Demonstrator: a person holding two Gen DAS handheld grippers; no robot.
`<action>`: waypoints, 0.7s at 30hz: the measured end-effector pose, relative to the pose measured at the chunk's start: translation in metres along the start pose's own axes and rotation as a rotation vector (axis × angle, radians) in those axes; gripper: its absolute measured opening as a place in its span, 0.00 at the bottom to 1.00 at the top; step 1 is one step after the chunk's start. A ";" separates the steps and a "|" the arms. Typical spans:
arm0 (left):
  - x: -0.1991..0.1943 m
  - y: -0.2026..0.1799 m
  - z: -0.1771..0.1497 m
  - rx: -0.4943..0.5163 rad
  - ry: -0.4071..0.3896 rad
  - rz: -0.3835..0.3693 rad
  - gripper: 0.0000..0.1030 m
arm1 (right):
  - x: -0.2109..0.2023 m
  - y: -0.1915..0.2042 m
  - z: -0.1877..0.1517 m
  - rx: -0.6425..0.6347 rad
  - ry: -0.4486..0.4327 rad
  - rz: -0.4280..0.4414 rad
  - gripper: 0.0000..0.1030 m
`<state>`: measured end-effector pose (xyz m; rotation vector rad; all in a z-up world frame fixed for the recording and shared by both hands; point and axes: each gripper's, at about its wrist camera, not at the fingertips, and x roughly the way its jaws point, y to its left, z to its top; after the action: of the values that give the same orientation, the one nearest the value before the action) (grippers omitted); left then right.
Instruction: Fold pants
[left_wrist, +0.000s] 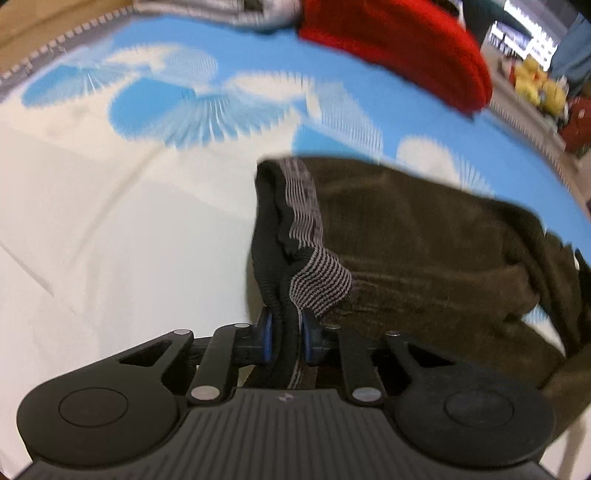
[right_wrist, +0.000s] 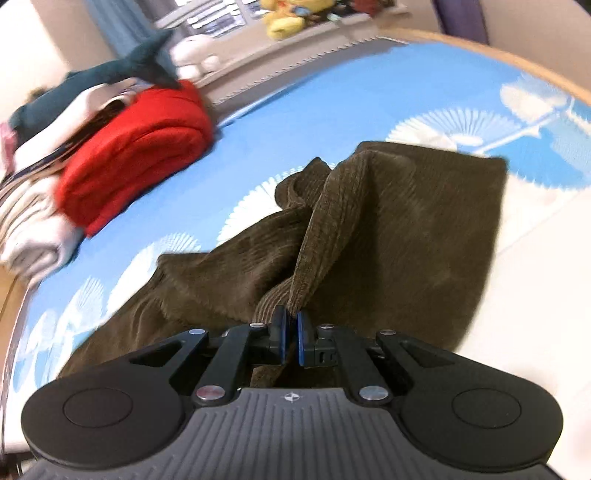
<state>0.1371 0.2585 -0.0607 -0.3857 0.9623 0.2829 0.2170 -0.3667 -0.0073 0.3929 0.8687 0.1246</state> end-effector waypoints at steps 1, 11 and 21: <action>-0.004 -0.001 -0.001 0.002 -0.013 0.004 0.14 | -0.009 -0.011 -0.009 -0.031 0.049 -0.006 0.05; -0.008 -0.002 -0.015 -0.016 0.038 0.118 0.13 | -0.049 -0.053 -0.102 -0.385 0.419 0.012 0.06; 0.013 -0.004 -0.018 -0.020 0.140 0.096 0.50 | -0.047 -0.061 -0.033 -0.210 -0.038 -0.070 0.39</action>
<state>0.1323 0.2477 -0.0797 -0.3824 1.1178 0.3564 0.1584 -0.4260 -0.0157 0.1677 0.8221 0.1415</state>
